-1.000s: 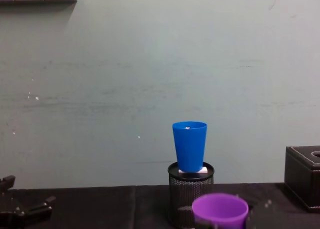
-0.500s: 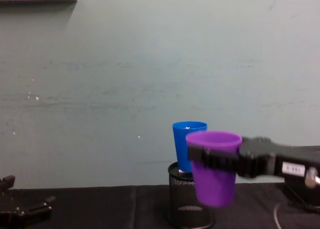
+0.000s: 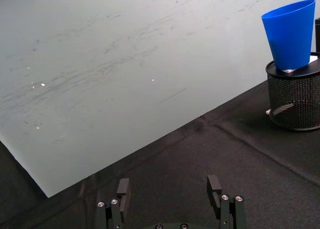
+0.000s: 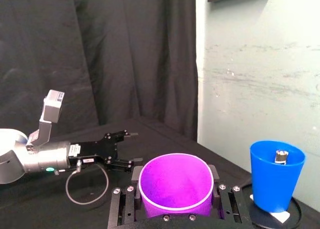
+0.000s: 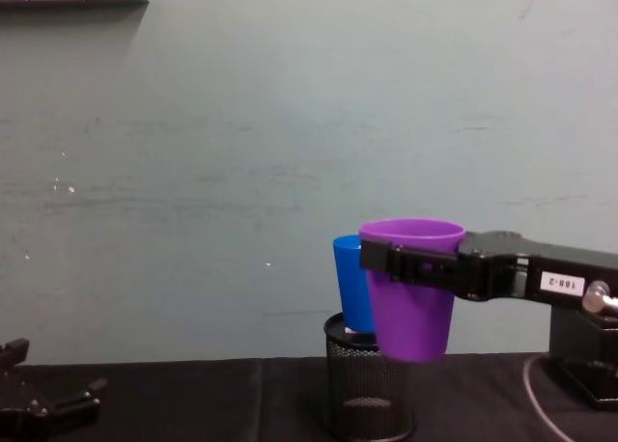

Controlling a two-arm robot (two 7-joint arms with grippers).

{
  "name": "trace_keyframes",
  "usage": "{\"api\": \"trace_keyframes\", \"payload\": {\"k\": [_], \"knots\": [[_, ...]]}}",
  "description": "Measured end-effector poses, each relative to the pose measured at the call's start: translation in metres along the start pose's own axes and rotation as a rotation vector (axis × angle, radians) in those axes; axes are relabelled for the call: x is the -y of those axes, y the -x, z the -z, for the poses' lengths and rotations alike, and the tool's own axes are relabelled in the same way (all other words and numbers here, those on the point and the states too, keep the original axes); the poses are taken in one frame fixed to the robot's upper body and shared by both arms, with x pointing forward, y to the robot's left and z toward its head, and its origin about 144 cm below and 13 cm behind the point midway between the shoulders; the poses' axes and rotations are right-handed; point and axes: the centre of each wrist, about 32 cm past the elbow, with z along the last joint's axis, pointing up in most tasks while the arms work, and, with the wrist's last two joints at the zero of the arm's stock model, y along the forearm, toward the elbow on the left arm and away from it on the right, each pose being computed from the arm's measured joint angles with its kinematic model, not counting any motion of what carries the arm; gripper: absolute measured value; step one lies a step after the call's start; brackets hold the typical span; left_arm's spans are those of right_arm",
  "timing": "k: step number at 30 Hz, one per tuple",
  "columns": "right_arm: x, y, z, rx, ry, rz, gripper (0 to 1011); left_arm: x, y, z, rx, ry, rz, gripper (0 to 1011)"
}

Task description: Pick up one cup with a gripper and tap it against the other cup.

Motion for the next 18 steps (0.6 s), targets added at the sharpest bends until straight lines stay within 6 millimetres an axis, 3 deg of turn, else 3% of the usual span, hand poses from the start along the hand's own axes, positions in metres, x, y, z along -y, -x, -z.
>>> {"api": "trace_keyframes", "payload": {"k": [18], "knots": [[0.002,0.004,0.011,-0.027,0.011,-0.012,754,0.000,0.000,0.000,0.000,0.000,0.000,1000]]}}
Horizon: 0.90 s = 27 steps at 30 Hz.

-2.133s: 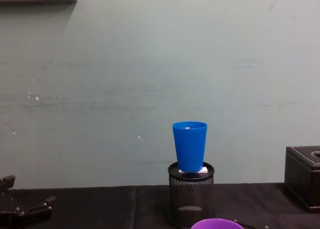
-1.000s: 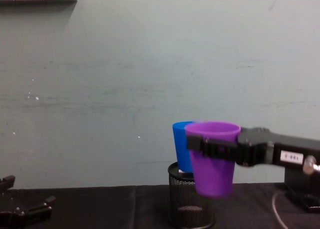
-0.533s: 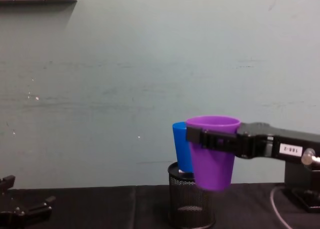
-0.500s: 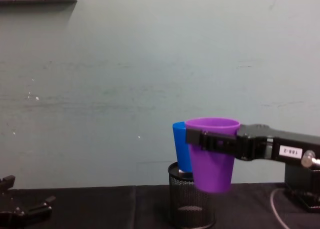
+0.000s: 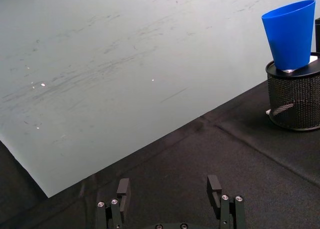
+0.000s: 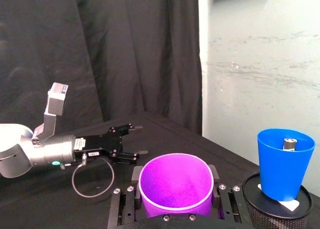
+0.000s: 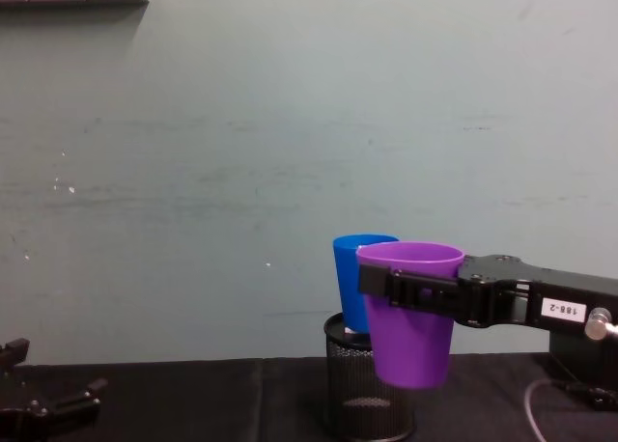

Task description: Pick up one cup with a gripper and tap it against the other cup.

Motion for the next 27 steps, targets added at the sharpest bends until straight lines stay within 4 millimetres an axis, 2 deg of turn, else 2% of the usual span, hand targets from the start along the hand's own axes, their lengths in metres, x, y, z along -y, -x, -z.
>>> {"api": "trace_keyframes", "payload": {"k": [27], "knots": [[-0.0003,-0.0002,0.0003,-0.001,-0.002,0.001,754,0.0000,0.0000,0.0000,0.000,0.000,0.000,1000]]}}
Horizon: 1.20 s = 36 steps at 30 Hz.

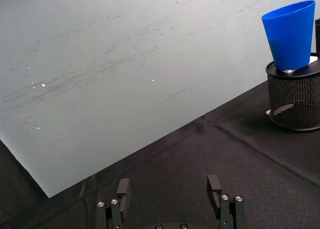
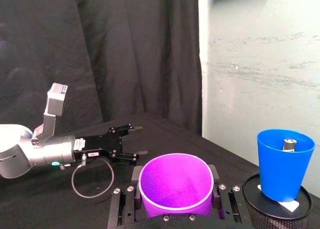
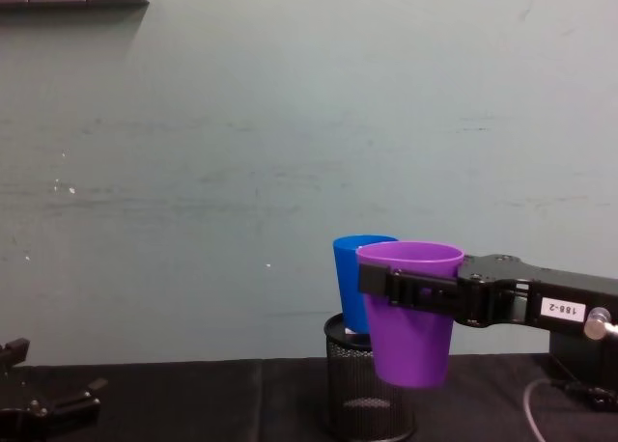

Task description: Pick up one cup with a gripper and tap it against the other cup.

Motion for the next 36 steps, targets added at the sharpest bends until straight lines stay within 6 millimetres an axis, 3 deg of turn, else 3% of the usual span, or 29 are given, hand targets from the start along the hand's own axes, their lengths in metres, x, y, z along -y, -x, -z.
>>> {"api": "trace_keyframes", "payload": {"k": [36], "knots": [[0.0000,0.0000,0.0000,0.000,0.000,0.000,754,0.0000,0.0000,0.0000,0.000,0.000,0.000,1000]]}}
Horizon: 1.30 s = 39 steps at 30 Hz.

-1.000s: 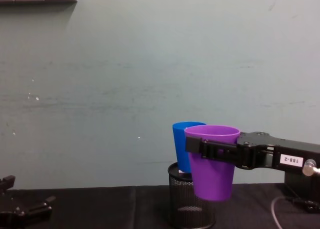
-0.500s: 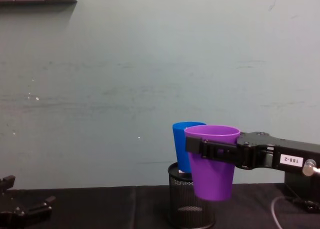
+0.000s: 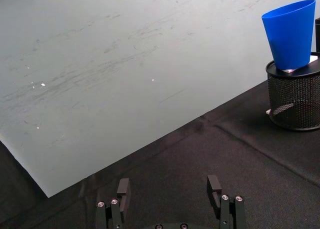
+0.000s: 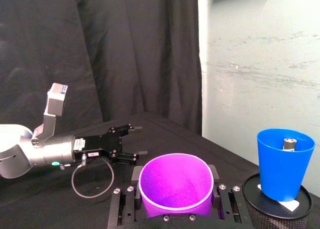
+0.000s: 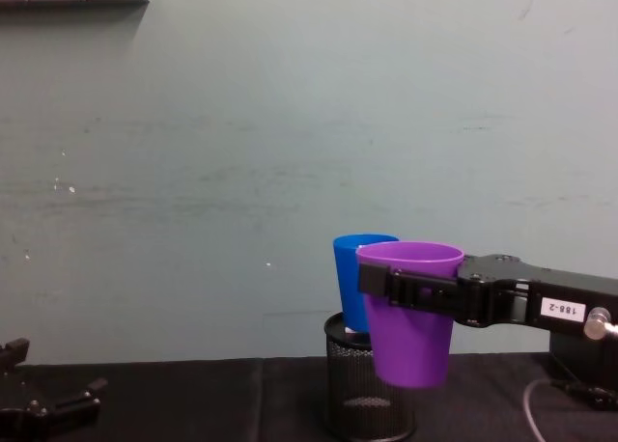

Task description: Pick up one cup with a gripper and tap it against the other cup.

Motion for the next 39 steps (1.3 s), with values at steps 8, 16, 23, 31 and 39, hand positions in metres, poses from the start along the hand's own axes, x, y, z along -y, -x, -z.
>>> {"api": "trace_keyframes", "payload": {"k": [8,16,23,31,39], "knots": [[0.0000,0.0000,0.0000,0.000,0.000,0.000,754,0.0000,0.0000,0.0000,0.000,0.000,0.000,1000],[0.0000,0.0000,0.0000,0.000,0.000,0.000,754,0.0000,0.0000,0.0000,0.000,0.000,0.000,1000],[0.0000,0.0000,0.0000,0.000,0.000,0.000,754,0.0000,0.0000,0.0000,0.000,0.000,0.000,1000],[0.0000,0.0000,0.0000,0.000,0.000,0.000,754,0.0000,0.0000,0.0000,0.000,0.000,0.000,1000],[0.0000,0.0000,0.0000,0.000,0.000,0.000,754,0.0000,0.0000,0.0000,0.000,0.000,0.000,1000]]}}
